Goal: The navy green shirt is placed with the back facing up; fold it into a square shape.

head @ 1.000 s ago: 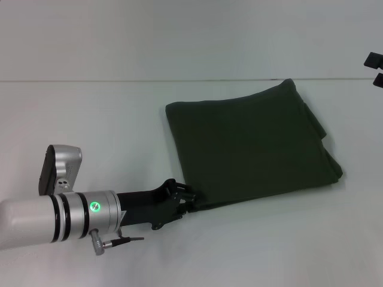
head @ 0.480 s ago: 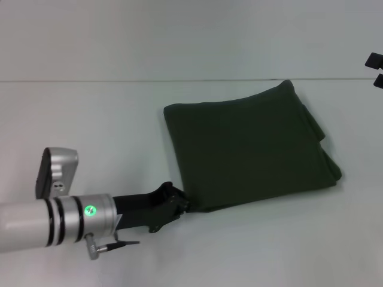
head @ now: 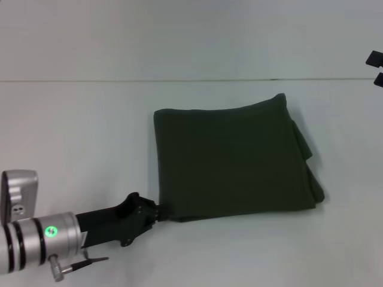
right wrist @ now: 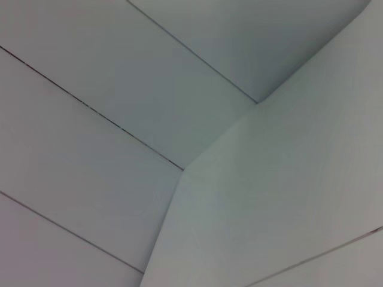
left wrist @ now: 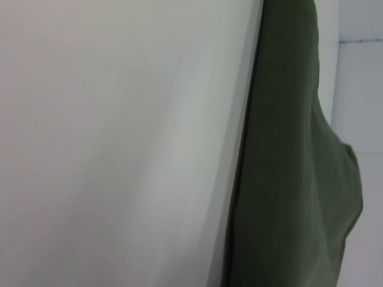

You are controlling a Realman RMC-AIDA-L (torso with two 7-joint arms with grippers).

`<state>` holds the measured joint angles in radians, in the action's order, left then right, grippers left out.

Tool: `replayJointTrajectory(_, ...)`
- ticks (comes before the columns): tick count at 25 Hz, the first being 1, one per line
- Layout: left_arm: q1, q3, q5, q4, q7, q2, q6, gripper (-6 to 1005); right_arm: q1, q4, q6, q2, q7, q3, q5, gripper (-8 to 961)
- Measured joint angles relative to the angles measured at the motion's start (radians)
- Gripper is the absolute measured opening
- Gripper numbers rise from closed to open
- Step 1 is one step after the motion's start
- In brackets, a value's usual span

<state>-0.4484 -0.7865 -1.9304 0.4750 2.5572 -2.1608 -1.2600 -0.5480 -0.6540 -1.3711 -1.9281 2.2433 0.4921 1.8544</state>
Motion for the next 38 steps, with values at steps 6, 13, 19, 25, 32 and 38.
replayJointTrajectory(6, 0.023, 0.027, 0.0, 0.007, -0.02, 0.012, -0.04, 27, -0.006, 0.008, 0.002, -0.001, 0.0, 0.0, 0.0, 850)
replayJointTrajectory(13, 0.028, 0.035, -0.003, -0.002, -0.037, 0.056, -0.127, 131, -0.008, 0.008, 0.003, -0.002, -0.001, 0.004, 0.0, 850)
replayJointTrajectory(19, 0.066, 0.163, -0.001, 0.042, -0.229, 0.101, -0.333, 243, -0.015, 0.005, 0.005, 0.003, -0.057, 0.024, 0.026, 850)
replayJointTrajectory(25, 0.025, 0.274, -0.005, 0.135, -0.639, 0.094, -0.486, 478, -0.027, -0.045, 0.003, -0.013, -0.331, 0.17, 0.134, 850)
replayJointTrajectory(32, -0.109, 0.21, -0.042, 0.161, -0.859, 0.147, -0.364, 810, -0.034, -0.089, -0.048, -0.095, -0.581, 0.236, 0.174, 851)
replayJointTrajectory(38, -0.185, 0.083, -0.053, 0.177, -1.028, 0.141, -0.279, 892, -0.025, -0.122, -0.092, -0.144, -0.601, 0.278, 0.201, 851)
